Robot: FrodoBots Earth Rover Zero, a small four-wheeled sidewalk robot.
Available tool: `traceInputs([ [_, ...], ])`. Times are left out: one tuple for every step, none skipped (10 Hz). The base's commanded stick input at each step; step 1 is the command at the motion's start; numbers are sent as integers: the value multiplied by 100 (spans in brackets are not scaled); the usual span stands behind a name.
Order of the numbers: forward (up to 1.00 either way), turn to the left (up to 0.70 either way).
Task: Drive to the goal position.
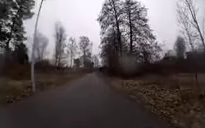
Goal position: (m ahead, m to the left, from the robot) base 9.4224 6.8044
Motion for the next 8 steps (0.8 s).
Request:
traceInputs([
  [70,0],
  [70,6],
  [70,14],
  [70,23],
  [70,31],
  [70,23],
  [70,0],
  [70,0],
])
